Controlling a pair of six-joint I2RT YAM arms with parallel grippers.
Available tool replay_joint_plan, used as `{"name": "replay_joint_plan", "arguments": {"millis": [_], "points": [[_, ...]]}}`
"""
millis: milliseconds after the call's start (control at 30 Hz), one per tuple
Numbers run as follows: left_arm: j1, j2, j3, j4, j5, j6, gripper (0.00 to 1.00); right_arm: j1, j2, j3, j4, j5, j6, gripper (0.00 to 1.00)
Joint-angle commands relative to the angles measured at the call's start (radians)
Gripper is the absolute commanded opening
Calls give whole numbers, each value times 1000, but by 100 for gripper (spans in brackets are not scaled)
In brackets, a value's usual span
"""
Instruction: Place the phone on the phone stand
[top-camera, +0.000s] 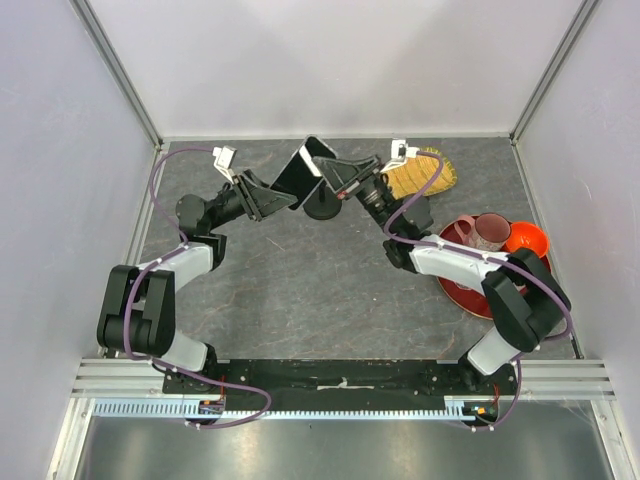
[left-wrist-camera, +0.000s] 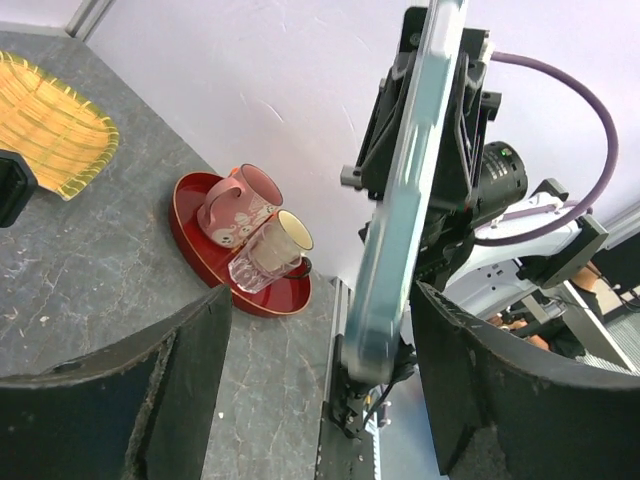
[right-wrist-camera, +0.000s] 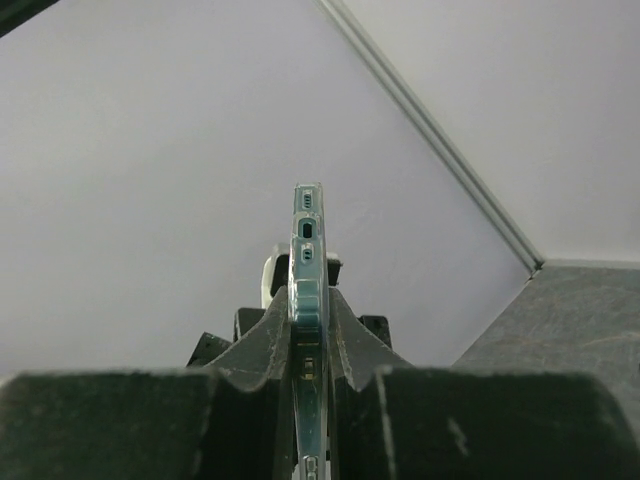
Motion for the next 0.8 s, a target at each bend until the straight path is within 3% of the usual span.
{"name": "replay_joint_plan", "arguments": {"millis": [0, 200, 233, 267, 300, 333, 400, 433, 500, 533, 633, 733, 767], "points": [[1, -7, 0, 271, 14, -60, 74, 42, 12, 29, 187, 38, 4, 0], [4, 0, 6, 337, 33, -92, 29, 62, 18, -3, 218, 92, -16, 0], [7, 5, 9, 341, 37, -97, 12, 62, 21, -2, 210, 92, -16, 0], [16, 7, 10, 342, 40, -100, 3, 62, 24, 13, 192, 87, -18, 0], [24, 7, 10, 345, 40, -106, 2, 60, 26, 27, 125, 78, -31, 0], [32, 8, 12, 345, 43, -107, 2, 59, 27, 61, 80, 70, -47, 8], [56, 10, 23, 342, 65, -106, 2, 51, 34, 108, -51, -2, -83, 29], [65, 7, 27, 318, 73, -100, 2, 30, 43, 141, -96, -54, -132, 46], [87, -15, 36, 258, 86, -50, 2, -10, 84, 277, -270, -257, -163, 60], [90, -26, 40, 142, 91, -14, 2, -53, 99, 324, -337, -331, -182, 72], [87, -104, 67, -111, 112, 206, 2, -144, 170, 501, -560, -622, -225, 83], [81, -183, 122, -508, 102, 482, 2, -201, 207, 615, -864, -828, -425, 87], [73, -197, 162, -699, 81, 550, 2, -207, 198, 641, -960, -845, -594, 88]]}}
